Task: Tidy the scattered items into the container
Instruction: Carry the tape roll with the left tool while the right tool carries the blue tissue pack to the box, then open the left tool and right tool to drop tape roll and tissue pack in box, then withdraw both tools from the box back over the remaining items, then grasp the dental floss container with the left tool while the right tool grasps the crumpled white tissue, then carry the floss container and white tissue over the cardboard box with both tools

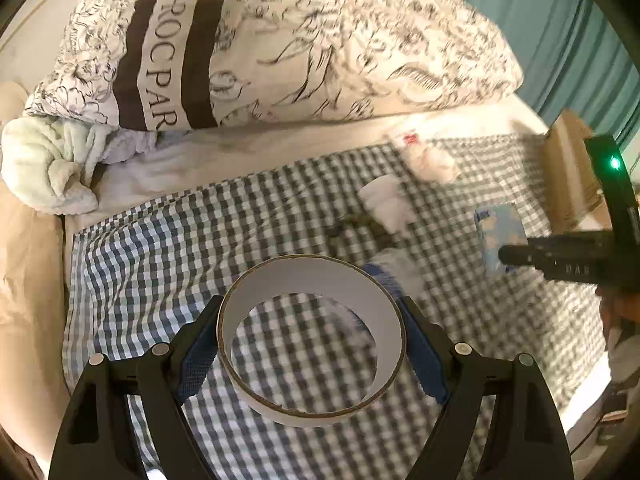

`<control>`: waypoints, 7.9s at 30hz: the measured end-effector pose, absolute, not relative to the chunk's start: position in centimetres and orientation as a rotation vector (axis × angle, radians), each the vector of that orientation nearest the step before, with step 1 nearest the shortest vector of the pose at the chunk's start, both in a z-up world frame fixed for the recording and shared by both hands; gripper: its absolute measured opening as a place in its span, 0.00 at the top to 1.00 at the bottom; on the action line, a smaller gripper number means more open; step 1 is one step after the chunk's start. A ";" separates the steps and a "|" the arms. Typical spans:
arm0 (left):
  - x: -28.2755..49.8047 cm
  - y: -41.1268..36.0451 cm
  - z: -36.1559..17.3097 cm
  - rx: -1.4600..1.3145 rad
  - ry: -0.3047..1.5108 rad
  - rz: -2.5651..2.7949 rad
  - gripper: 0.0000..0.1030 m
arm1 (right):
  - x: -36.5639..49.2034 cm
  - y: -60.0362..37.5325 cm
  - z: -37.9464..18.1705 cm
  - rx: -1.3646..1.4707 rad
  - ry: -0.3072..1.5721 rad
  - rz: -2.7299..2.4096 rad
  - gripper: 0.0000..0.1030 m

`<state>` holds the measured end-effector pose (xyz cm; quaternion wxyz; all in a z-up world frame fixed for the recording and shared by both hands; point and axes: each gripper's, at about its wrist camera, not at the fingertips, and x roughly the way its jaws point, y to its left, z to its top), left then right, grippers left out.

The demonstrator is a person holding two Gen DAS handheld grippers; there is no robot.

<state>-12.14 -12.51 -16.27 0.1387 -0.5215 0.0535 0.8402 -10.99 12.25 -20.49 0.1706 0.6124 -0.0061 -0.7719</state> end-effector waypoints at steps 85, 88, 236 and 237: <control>-11.1 32.6 -6.4 -1.353 0.442 2.251 0.05 | -7.9 51.0 -3.4 1.525 -0.445 -2.646 0.27; -10.8 29.6 -5.4 -1.347 0.437 2.337 0.04 | -7.3 49.0 -2.5 1.501 -0.391 -2.648 0.23; -8.2 -0.8 -6.9 -1.520 0.078 2.386 0.31 | -3.2 22.6 -2.5 1.462 0.048 -2.426 0.91; -8.2 0.3 -6.6 -1.502 0.088 2.376 0.31 | -2.9 23.3 -1.8 1.453 0.039 -2.450 0.91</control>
